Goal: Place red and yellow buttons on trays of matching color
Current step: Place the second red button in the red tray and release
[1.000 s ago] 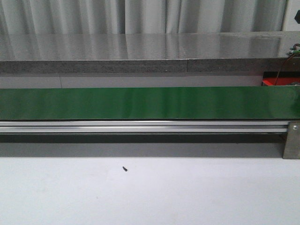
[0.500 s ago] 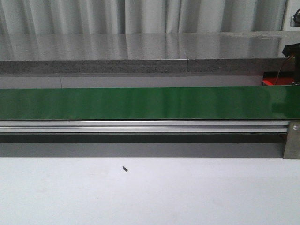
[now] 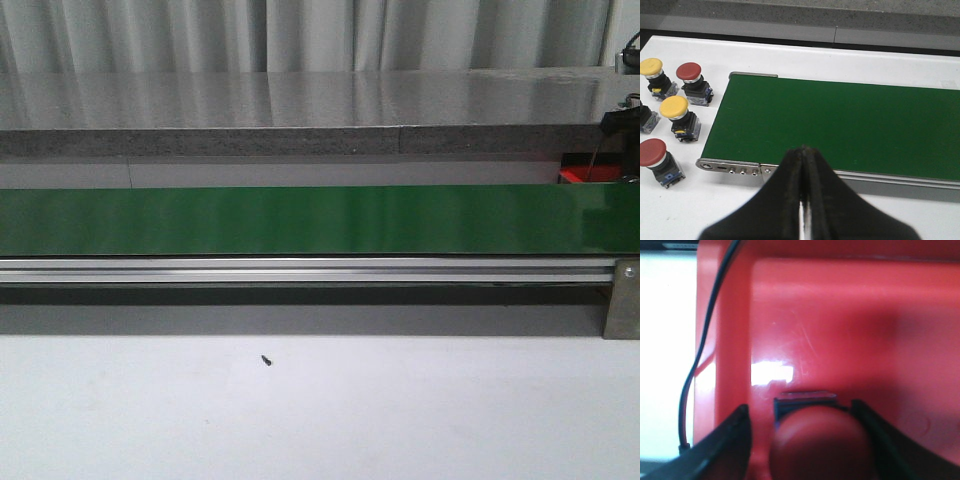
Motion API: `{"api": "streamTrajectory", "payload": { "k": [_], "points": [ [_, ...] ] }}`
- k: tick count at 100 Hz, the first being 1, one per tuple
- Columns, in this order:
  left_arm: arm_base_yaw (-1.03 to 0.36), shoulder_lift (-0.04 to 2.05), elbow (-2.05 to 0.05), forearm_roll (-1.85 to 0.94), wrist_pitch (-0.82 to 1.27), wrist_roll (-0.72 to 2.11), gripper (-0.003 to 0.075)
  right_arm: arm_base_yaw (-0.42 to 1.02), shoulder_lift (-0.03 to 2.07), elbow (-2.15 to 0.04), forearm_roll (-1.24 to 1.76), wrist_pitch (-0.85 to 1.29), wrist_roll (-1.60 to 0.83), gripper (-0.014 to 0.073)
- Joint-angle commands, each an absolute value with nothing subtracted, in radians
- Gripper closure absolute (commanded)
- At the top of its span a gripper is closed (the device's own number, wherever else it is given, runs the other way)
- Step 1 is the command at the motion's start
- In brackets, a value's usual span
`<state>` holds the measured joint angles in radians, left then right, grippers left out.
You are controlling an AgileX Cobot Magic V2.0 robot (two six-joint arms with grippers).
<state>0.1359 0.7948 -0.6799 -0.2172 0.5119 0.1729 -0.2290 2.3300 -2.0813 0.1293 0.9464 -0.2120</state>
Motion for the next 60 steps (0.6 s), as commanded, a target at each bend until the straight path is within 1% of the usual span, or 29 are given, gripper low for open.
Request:
{"api": "streamTrajectory", "payload": {
  "k": [1, 30, 47, 60],
  "points": [
    [0.13, 0.793, -0.709, -0.233, 0.452, 0.172, 0.074, -0.236, 2.248, -2.114, 0.129, 0.92, -0.214, 0.0055],
    [0.13, 0.793, -0.709, -0.233, 0.452, 0.172, 0.074, -0.237, 2.148, -2.114, 0.13, 0.912, -0.209, 0.0046],
    [0.13, 0.793, -0.709, -0.233, 0.452, 0.172, 0.074, -0.233, 2.051, -2.114, 0.176, 0.936, -0.209, 0.0046],
    [0.13, 0.793, -0.709, -0.233, 0.452, 0.172, 0.074, -0.202, 1.967, -2.114, 0.196, 0.961, -0.209, 0.0046]
  ]
}}
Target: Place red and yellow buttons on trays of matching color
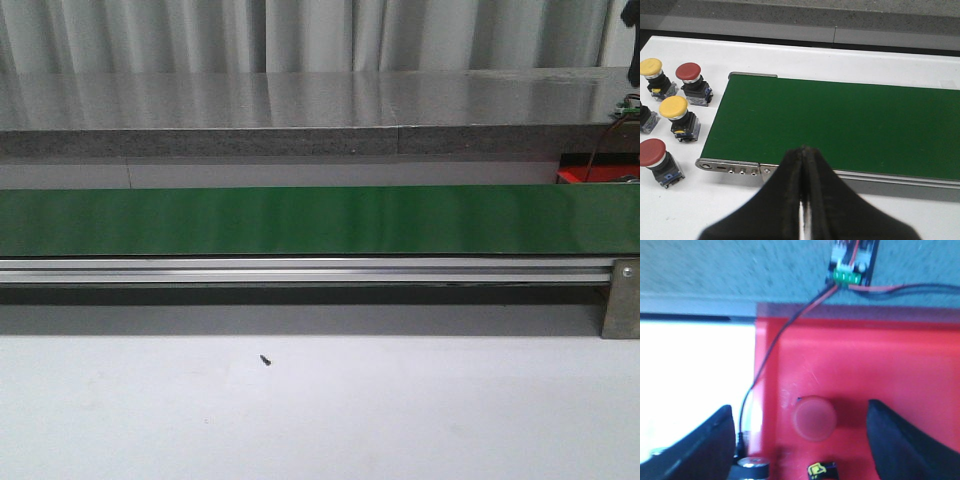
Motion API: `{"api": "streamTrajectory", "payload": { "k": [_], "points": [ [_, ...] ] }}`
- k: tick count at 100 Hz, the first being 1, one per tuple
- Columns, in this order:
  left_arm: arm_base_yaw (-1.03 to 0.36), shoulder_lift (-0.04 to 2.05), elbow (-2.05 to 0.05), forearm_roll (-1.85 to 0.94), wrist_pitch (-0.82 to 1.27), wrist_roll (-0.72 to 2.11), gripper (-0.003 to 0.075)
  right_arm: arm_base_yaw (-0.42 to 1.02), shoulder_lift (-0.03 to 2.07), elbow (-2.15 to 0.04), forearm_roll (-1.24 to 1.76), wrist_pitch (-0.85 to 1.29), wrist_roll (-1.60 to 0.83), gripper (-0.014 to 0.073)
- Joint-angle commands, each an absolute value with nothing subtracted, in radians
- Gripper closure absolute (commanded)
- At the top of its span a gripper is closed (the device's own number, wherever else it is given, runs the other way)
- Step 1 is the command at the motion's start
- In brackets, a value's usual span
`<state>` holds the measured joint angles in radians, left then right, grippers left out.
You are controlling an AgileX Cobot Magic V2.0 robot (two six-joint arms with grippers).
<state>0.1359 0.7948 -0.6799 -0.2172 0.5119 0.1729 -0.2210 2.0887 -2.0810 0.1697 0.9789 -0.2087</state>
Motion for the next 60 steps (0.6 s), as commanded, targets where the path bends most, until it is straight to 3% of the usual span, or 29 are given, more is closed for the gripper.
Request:
{"api": "streamTrajectory", "payload": {
  "k": [1, 33, 60],
  "points": [
    [0.13, 0.793, -0.709, -0.233, 0.452, 0.172, 0.074, -0.2, 1.958, -2.114, 0.196, 0.963, -0.209, 0.0046],
    [0.13, 0.793, -0.709, -0.233, 0.452, 0.172, 0.074, -0.09, 1.734, -1.996, 0.196, 1.016, -0.209, 0.0046],
    [0.13, 0.793, -0.709, -0.233, 0.452, 0.172, 0.074, -0.054, 1.456, -1.587, 0.199, 0.86, -0.209, 0.0046]
  ]
}}
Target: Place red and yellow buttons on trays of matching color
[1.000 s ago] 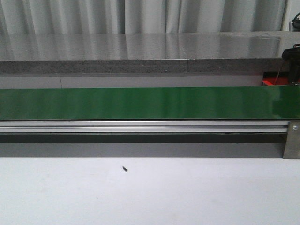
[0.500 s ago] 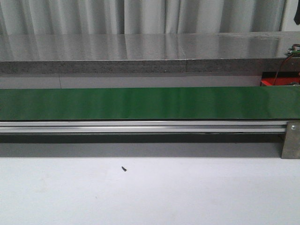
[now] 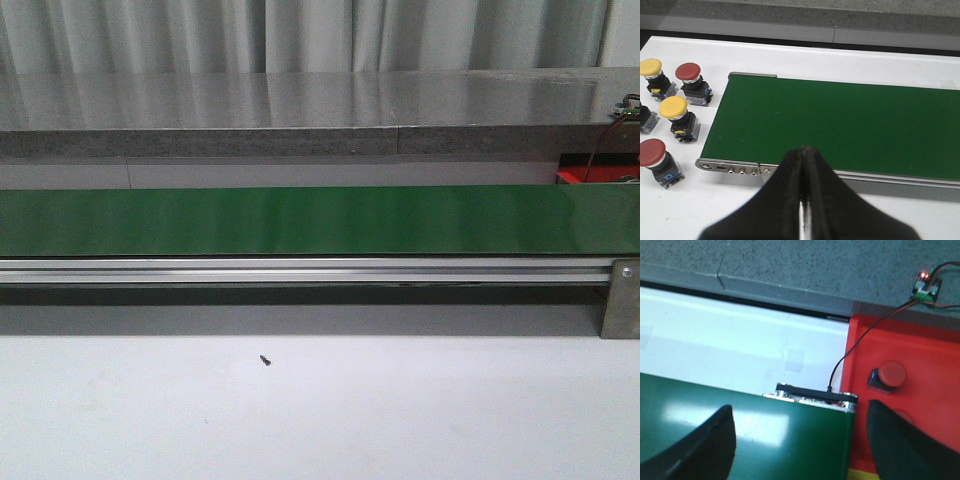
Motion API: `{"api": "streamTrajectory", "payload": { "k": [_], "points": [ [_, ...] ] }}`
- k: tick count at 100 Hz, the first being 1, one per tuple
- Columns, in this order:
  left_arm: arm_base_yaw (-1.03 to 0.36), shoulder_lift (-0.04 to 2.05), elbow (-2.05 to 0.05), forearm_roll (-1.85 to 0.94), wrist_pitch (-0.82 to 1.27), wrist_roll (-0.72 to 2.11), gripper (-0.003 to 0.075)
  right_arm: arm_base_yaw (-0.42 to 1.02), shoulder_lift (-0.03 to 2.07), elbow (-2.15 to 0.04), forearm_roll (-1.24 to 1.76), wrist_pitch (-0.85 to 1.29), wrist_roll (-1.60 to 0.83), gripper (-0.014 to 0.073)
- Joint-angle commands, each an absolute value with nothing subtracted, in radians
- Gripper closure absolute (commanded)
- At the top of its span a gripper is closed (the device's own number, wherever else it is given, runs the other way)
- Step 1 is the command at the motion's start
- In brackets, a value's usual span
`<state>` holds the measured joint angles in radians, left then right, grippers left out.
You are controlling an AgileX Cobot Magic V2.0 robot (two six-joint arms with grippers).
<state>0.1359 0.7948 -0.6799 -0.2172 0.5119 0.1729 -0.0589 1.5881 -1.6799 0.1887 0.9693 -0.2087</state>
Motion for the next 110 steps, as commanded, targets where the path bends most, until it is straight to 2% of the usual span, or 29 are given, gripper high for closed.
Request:
{"api": "streamTrajectory", "payload": {
  "k": [1, 34, 66, 87, 110],
  "points": [
    [0.13, 0.793, -0.709, -0.233, 0.452, 0.172, 0.074, -0.054, 1.448, -1.575, 0.199, 0.856, -0.209, 0.0046],
    [0.13, 0.793, -0.709, -0.233, 0.452, 0.172, 0.074, -0.054, 1.136, -1.074, 0.209, 0.728, -0.223, 0.0046],
    [0.13, 0.793, -0.709, -0.233, 0.452, 0.172, 0.074, -0.054, 0.912, -0.833, 0.216, 0.736, -0.223, 0.0052],
    [0.13, 0.793, -0.709, -0.233, 0.452, 0.172, 0.074, -0.054, 0.785, -0.802, 0.229, 0.756, -0.223, 0.0179],
    [0.13, 0.793, -0.709, -0.233, 0.452, 0.172, 0.074, -0.054, 0.743, -0.802, 0.241, 0.835, -0.223, 0.03]
  ]
}}
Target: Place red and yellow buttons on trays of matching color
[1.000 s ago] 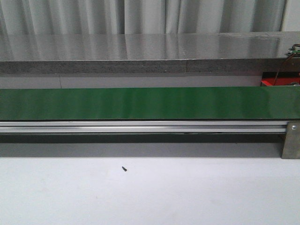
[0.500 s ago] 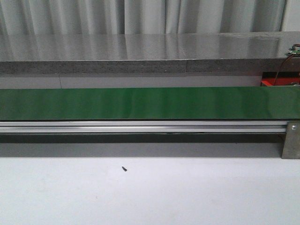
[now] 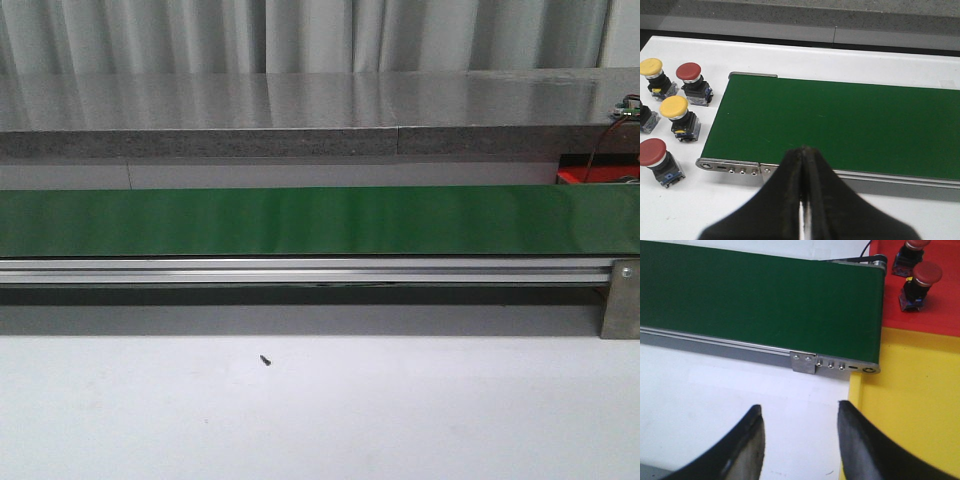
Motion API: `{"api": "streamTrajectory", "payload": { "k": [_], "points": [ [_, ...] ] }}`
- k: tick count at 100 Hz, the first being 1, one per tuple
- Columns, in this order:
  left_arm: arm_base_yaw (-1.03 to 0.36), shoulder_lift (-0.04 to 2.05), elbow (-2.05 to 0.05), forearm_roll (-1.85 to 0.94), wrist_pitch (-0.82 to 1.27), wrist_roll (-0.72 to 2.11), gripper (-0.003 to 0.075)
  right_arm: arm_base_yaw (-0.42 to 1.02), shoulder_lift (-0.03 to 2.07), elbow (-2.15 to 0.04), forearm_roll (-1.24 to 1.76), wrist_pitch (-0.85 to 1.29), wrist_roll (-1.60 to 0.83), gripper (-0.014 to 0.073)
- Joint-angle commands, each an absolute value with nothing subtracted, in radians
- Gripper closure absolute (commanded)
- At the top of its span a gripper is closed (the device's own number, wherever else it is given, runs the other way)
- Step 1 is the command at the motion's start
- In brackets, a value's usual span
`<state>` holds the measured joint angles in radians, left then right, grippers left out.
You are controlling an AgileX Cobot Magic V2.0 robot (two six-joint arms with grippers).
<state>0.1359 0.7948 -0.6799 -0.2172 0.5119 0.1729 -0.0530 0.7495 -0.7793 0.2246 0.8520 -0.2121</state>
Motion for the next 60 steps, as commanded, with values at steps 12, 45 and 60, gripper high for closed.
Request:
{"api": "streamTrajectory", "payload": {
  "k": [12, 45, 60],
  "points": [
    [0.13, 0.793, -0.709, -0.233, 0.452, 0.172, 0.074, -0.054, 0.745, -0.802, 0.241, 0.845, -0.223, 0.0341],
    [0.13, 0.793, -0.709, -0.233, 0.452, 0.172, 0.074, -0.054, 0.745, -0.802, 0.241, 0.842, -0.223, 0.0449],
    [0.13, 0.793, -0.709, -0.233, 0.452, 0.172, 0.074, -0.055, 0.745, -0.802, 0.241, 0.842, -0.223, 0.0601]
  ]
}}
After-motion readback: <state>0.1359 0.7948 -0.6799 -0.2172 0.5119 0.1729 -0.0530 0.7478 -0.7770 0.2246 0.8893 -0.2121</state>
